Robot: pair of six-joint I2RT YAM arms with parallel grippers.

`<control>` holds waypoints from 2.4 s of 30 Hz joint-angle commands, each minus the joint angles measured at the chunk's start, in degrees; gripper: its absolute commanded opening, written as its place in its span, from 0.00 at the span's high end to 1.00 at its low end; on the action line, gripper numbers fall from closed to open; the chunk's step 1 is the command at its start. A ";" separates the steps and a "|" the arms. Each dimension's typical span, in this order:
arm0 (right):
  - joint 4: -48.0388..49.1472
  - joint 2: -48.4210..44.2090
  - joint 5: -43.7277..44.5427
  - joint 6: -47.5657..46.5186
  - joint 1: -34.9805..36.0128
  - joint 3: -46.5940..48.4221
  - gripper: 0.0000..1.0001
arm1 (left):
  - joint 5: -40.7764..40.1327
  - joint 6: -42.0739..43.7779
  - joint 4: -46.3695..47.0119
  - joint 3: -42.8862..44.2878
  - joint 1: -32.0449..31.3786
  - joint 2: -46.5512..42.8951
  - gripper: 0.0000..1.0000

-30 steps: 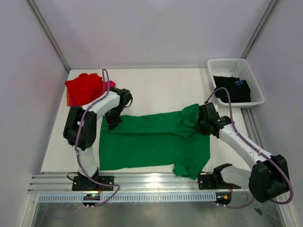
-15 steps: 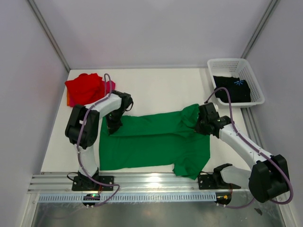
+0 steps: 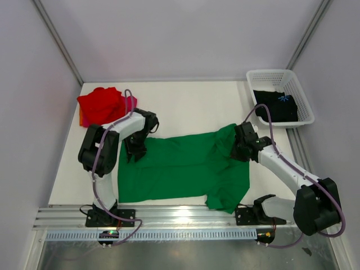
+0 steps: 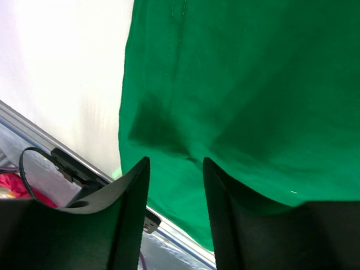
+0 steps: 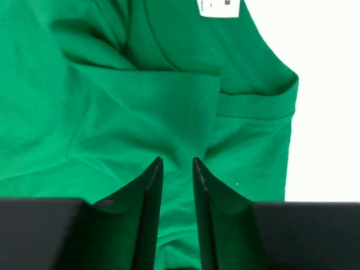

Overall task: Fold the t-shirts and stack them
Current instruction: Fold the flattened tshirt in 1/3 of the way

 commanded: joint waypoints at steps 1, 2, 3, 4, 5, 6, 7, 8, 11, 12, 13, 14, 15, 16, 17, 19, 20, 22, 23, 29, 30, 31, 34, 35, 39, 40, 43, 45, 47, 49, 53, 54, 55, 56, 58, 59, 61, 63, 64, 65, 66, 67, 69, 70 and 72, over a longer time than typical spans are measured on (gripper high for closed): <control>-1.03 1.36 2.20 -0.25 0.25 2.04 0.67 | 0.46 -0.74 -0.06 1.22 -0.36 0.29 0.54; -1.03 1.54 2.29 -0.16 0.33 2.21 0.67 | 0.29 -0.48 -0.23 1.83 -0.36 0.29 0.48; -1.12 1.63 2.38 -0.07 0.33 2.47 0.67 | 0.20 -0.39 -0.84 2.10 -0.36 0.37 0.47; -1.03 1.80 2.64 -0.07 0.42 2.56 0.67 | 0.20 -0.30 -0.94 2.45 -0.36 0.55 0.46; -1.03 1.89 2.64 -0.07 0.51 2.65 0.66 | 0.20 -0.21 -1.11 2.80 -0.36 0.64 0.45; -0.95 1.98 2.64 0.02 0.51 3.00 0.66 | 0.20 -0.21 -1.20 2.98 -0.36 0.64 0.45; -0.77 2.24 2.64 0.02 0.60 3.09 0.66 | 0.37 -0.21 -1.20 3.16 -0.36 0.64 0.45; -0.68 2.42 2.64 0.10 0.68 3.18 0.67 | 0.46 -0.30 -1.03 3.33 -0.36 0.64 0.45; 0.37 3.03 2.38 0.02 0.86 3.36 0.66 | 0.64 -0.48 -0.85 3.60 -0.45 0.99 0.45; 2.03 2.95 2.12 -0.16 0.86 3.09 0.66 | 0.64 -0.48 -0.76 3.60 -0.45 1.16 0.45; 3.44 2.86 2.03 -0.86 0.86 2.83 0.66 | 0.90 -0.65 -0.15 3.77 -0.45 1.60 0.45; 6.67 2.42 1.59 -1.30 0.86 2.48 0.66 | 1.08 -0.65 0.29 3.77 -0.53 1.78 0.45; 8.53 2.33 1.33 -1.74 0.86 2.30 0.66 | 1.25 -0.65 0.73 3.86 -0.54 1.95 0.45; 10.29 2.50 0.72 -2.44 0.86 2.30 0.66 | 1.43 -0.74 1.08 4.21 -0.62 2.13 0.46; 12.83 3.64 -0.16 -2.62 0.86 2.56 0.66 | 1.43 -0.74 1.17 4.56 -0.71 2.57 0.45; 14.25 5.66 -0.52 -2.97 0.86 4.32 0.66 | 1.34 -0.74 0.65 5.44 -1.06 3.01 0.45; 15.57 6.80 -0.69 -3.15 0.86 5.80 0.66 | 1.34 -0.65 0.56 5.70 -1.15 3.19 0.45; 16.98 10.49 -1.40 -3.50 0.86 7.13 0.66 | 1.52 -0.65 0.73 5.88 -1.24 3.36 0.45; 18.46 11.81 -1.66 -3.76 0.86 8.61 0.66 | 1.60 -0.74 0.91 5.88 -1.24 3.45 0.45; 18.05 22.62 -1.40 -4.73 1.30 17.22 0.66 | 1.08 -0.21 0.47 6.06 -1.33 3.45 0.46; 17.95 24.20 -1.23 -4.90 1.47 17.94 0.66 | 0.73 -0.30 0.55 6.06 -1.33 3.19 0.45; 17.95 24.74 -1.14 -5.08 1.56 18.47 0.66 | 0.64 -0.13 0.56 6.06 -1.33 3.19 0.45; 17.86 25.88 -1.14 -5.17 1.83 19.61 0.66 | 0.55 -0.12 0.38 6.23 -1.33 3.19 0.46; 17.78 25.97 -0.96 -5.26 2.00 19.88 0.66 | 0.55 -0.13 0.38 6.23 -1.33 3.10 0.46; 17.51 26.15 -0.61 -5.52 2.09 20.23 0.66 | 0.38 0.23 0.38 6.58 -1.33 3.01 0.46; 16.99 26.15 -0.52 -5.61 2.00 20.32 0.66 | 0.38 0.31 0.29 6.67 -1.33 3.19 0.45; 15.93 25.89 -0.08 -6.22 2.00 20.67 0.69 | 0.38 0.49 0.03 7.55 -1.33 3.54 0.45; 15.76 25.27 0.27 -6.40 2.00 20.50 0.75 | 0.02 0.67 -0.15 8.08 -1.33 3.63 0.45; 15.06 24.92 0.62 -6.75 2.00 20.49 0.79 | -0.24 0.84 -0.32 8.34 -1.33 3.80 0.45; 14.09 24.74 1.15 -6.84 2.00 20.76 0.90 | -0.59 1.02 -0.41 8.52 -1.33 3.89 0.45; 13.73 24.13 1.50 -7.63 2.00 20.32 0.97 | -1.21 1.11 -0.76 8.69 -1.33 3.98 0.45; 13.73 23.87 1.59 -7.72 2.00 20.23 0.97 | -1.29 1.11 -0.85 8.69 -1.33 4.07 0.45; 13.65 23.52 1.94 -7.81 2.00 20.06 0.97 | -1.29 1.11 -0.85 8.61 -1.33 4.07 0.45; 13.47 23.25 2.03 -7.81 2.00 20.06 0.97 | -1.29 1.11 -0.85 8.61 -1.33 4.07 0.45; 12.86 22.73 2.81 -7.89 2.00 19.97 0.97 | -1.30 1.19 -0.76 8.69 -1.33 4.15 0.45; 12.51 22.55 3.17 -7.89 2.00 19.97 0.97 | -1.21 1.19 -0.76 8.87 -1.33 4.24 0.45; 11.54 21.85 4.13 -7.63 2.00 19.88 0.97 | -1.03 1.11 -0.94 9.05 -1.33 4.33 0.46; 9.27 21.67 5.45 -6.50 2.00 20.05 0.97 | -1.12 1.19 -1.03 9.13 -1.33 4.42 0.46; 7.95 21.58 6.50 -5.62 2.09 20.75 0.97 | -1.21 1.19 -0.94 9.13 -1.33 4.50 0.46; 6.11 21.84 9.64 -4.30 2.00 21.37 0.97 | -1.21 1.19 -1.03 9.13 -1.33 4.51 0.46; 4.52 22.02 11.24 -3.07 2.09 21.90 0.97 | -1.21 1.19 -1.11 9.13 -1.33 4.42 0.46; 1.02 22.28 12.74 -0.62 2.09 23.12 0.97 | -1.12 1.28 -1.03 9.13 -1.33 4.42 0.46; -4.43 23.07 16.96 3.77 2.00 24.79 0.97 | -1.12 1.28 -1.11 9.22 -1.33 4.42 0.46; -6.03 23.33 18.01 5.10 2.00 25.41 0.97 | -1.12 1.28 -1.03 9.14 -1.33 4.42 0.46; -8.49 24.30 18.99 7.74 2.00 26.12 0.97 | -1.21 1.37 -1.11 9.48 -1.33 4.42 0.46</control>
